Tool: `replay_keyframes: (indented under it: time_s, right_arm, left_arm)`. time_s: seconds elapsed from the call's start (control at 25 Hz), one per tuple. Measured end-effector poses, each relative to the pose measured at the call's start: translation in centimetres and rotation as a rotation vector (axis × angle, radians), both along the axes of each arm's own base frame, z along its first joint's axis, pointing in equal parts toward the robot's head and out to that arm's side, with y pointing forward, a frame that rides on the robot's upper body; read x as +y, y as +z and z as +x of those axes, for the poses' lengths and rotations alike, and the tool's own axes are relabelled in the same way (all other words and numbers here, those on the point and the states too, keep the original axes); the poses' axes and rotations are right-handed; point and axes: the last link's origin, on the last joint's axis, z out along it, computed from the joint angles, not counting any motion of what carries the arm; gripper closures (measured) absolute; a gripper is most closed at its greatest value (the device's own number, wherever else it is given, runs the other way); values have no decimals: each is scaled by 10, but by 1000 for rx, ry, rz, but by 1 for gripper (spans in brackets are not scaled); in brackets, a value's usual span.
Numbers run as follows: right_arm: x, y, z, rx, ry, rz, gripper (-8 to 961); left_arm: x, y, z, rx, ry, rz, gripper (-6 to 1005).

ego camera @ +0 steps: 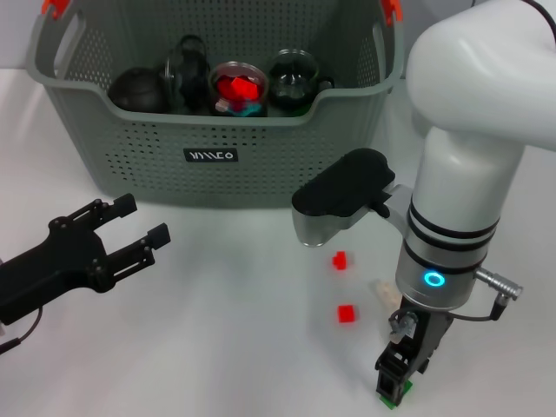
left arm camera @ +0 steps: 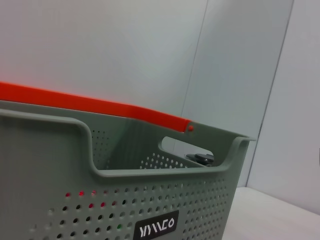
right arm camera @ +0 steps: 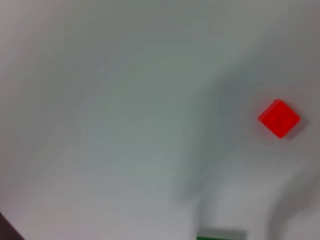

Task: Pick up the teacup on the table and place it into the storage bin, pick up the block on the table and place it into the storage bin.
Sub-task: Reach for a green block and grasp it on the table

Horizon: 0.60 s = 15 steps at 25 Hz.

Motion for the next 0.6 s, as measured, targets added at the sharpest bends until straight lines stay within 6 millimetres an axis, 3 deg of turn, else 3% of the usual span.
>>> replay_keyframes:
  time_s: [0.6]
  right_arm:
    - [-2, -4, -1, -1, 17, -11, 386]
  left_arm:
    - [-1, 0, -1, -1, 4, 2, 246]
